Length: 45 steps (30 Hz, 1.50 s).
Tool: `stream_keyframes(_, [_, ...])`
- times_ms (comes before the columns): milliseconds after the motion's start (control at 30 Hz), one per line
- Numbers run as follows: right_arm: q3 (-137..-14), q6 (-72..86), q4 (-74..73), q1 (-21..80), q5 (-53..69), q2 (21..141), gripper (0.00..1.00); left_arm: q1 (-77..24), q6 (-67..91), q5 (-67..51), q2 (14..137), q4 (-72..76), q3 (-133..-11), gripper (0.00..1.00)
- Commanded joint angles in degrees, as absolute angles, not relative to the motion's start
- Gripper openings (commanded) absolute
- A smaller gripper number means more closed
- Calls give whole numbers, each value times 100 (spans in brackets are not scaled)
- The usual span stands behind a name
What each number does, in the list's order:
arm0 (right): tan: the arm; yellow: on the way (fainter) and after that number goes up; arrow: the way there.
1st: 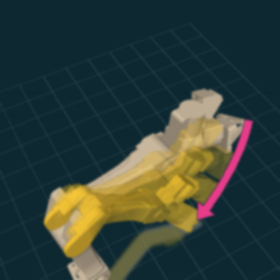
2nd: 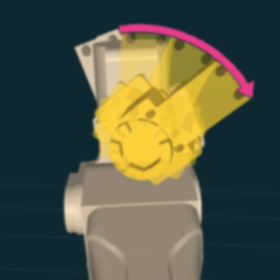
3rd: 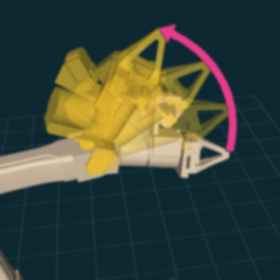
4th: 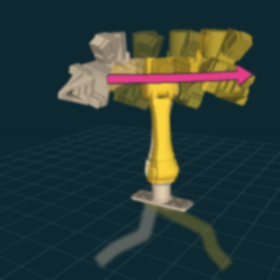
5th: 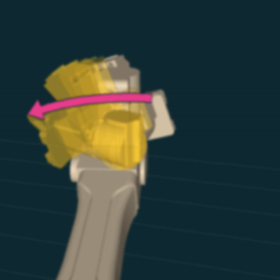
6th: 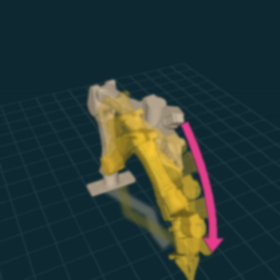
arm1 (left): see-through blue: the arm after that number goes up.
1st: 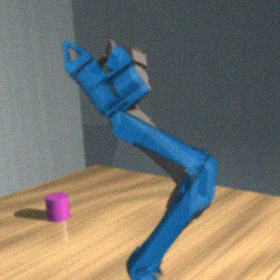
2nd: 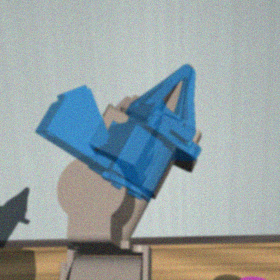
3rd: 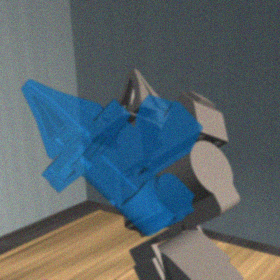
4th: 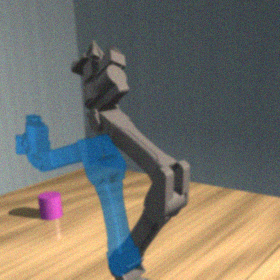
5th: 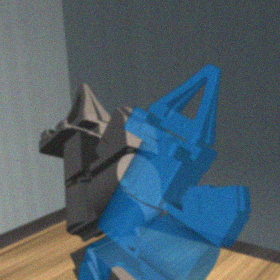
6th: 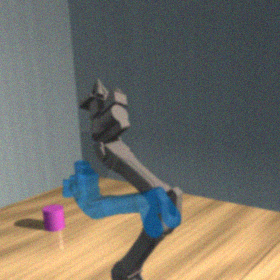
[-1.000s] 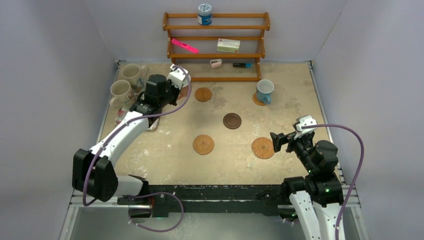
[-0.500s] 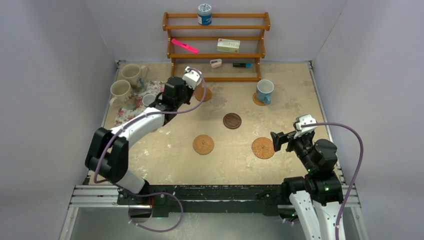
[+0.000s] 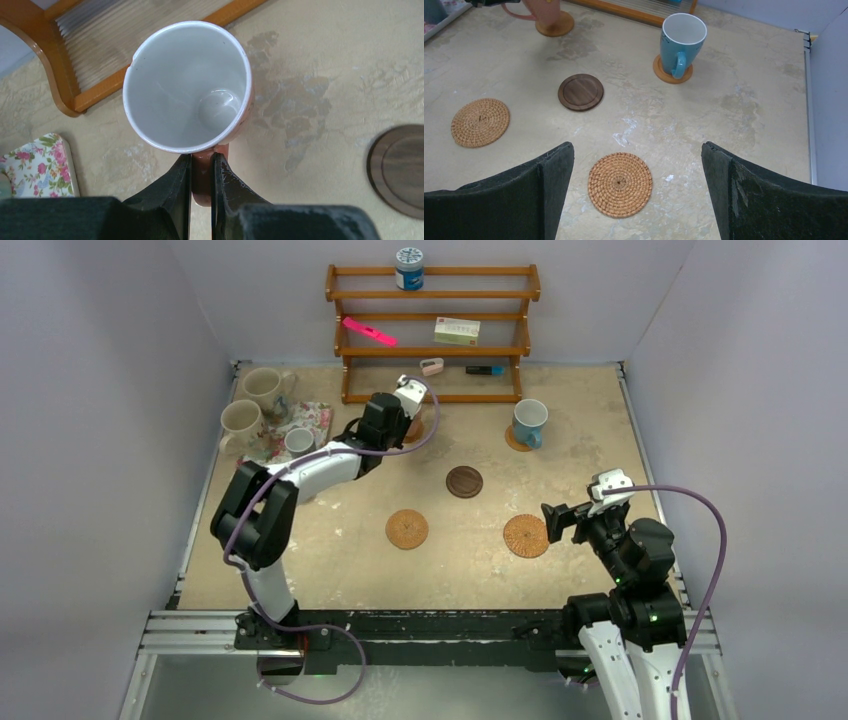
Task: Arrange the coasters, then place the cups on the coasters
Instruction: Place the cup on the coaster.
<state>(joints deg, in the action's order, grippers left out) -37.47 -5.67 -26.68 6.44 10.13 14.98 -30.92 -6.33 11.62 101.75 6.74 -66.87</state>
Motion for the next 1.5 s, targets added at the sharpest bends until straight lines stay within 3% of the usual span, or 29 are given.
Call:
stream_keyframes(0, [-3727,-628,-2540,677,1088,1450,99,-3102,-373,1380,10326,1266,-7377,0])
stream_keyframes(1467, [-3731,-650,-2542,677,1134,1437,99,-3111,-312,1800,10991,1011,-7770,0])
